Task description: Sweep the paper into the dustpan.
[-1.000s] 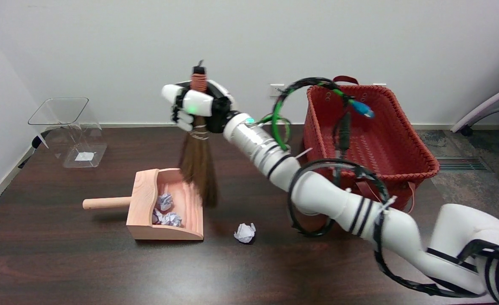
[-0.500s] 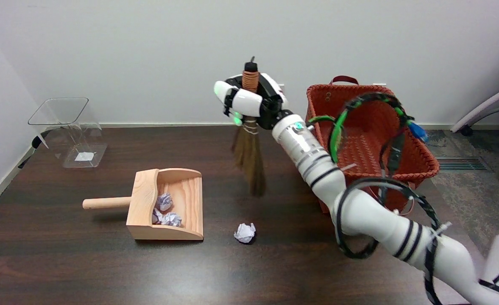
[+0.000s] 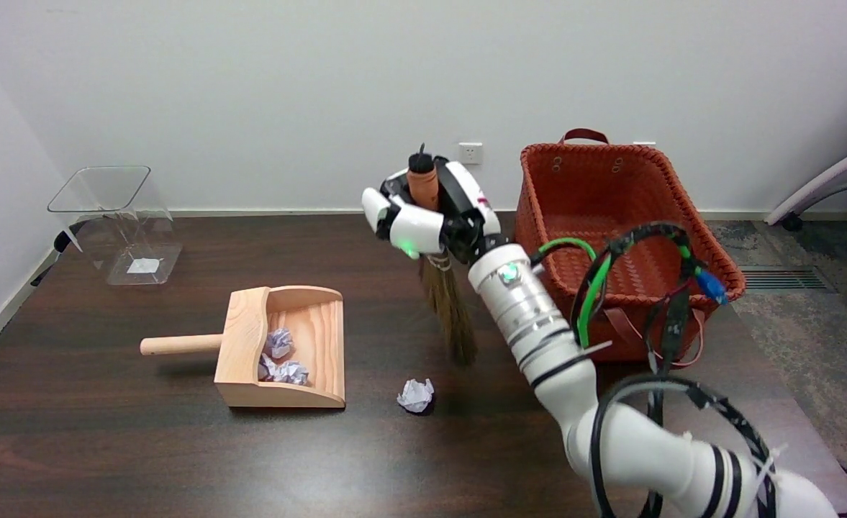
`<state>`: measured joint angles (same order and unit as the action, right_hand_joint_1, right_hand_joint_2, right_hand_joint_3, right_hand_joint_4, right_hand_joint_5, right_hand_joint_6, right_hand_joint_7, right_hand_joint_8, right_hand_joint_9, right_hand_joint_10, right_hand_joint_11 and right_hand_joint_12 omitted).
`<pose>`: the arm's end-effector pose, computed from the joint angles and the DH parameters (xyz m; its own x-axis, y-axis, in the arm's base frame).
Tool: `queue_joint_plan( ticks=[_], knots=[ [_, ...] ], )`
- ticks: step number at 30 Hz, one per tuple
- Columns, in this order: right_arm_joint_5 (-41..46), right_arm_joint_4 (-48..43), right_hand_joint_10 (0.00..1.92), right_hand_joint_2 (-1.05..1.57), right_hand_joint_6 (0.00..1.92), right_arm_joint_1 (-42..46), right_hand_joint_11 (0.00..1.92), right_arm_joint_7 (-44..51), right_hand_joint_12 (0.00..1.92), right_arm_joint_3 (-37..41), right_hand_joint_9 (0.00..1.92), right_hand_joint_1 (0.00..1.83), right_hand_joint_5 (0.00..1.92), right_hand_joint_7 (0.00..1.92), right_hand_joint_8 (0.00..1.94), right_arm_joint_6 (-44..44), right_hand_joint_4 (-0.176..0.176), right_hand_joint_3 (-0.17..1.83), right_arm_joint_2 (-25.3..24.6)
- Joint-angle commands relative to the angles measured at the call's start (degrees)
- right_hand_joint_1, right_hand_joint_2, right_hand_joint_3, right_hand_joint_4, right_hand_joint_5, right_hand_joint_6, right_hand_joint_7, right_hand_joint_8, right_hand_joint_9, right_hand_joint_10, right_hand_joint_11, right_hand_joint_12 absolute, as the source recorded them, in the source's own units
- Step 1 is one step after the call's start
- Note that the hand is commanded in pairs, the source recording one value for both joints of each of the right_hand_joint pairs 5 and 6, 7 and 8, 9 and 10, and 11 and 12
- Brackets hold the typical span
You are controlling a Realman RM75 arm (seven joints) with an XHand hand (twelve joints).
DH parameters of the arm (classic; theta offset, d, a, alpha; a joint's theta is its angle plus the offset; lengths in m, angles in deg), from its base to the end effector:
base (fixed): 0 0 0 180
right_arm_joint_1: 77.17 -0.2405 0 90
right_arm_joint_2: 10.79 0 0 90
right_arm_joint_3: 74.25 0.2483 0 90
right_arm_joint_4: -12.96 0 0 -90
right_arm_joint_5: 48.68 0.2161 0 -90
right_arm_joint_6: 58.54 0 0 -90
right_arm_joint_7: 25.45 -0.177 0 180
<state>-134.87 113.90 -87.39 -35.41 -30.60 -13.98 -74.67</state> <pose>-0.1807 -0.3604 0.1823 0.1100 -0.0398 0.9931 -0.9638 -0.2485 0.0968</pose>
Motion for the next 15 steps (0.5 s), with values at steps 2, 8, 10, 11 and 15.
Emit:
queue_joint_plan(
  ticks=[2,8,10,11,15],
  knots=[
    [-14.3,1.0,1.92,1.49,1.92,10.9,1.74,29.7,1.74,-8.1,1.92,1.11,1.92,1.92,1.92,18.5,0.0,1.06,-8.9],
    [-15.2,1.0,1.92,1.51,1.92,10.9,1.74,36.3,1.74,-11.9,1.92,1.11,1.92,1.92,1.92,21.7,0.0,0.98,-10.0],
    [-15.2,-0.4,1.92,1.52,1.92,10.8,1.74,36.2,1.74,-12.7,1.92,1.11,1.92,1.92,1.92,22.4,0.0,0.98,-11.8],
    [-15.3,-1.7,1.92,1.52,1.92,10.7,1.74,35.9,1.74,-13.0,1.92,1.11,1.92,1.92,1.92,22.6,0.0,0.98,-13.1],
    [-15.8,-9.8,1.92,1.54,1.92,10.1,1.73,34.7,1.73,-14.0,1.92,1.1,1.92,1.92,1.92,24.1,0.0,1.03,-18.7]
  ],
)
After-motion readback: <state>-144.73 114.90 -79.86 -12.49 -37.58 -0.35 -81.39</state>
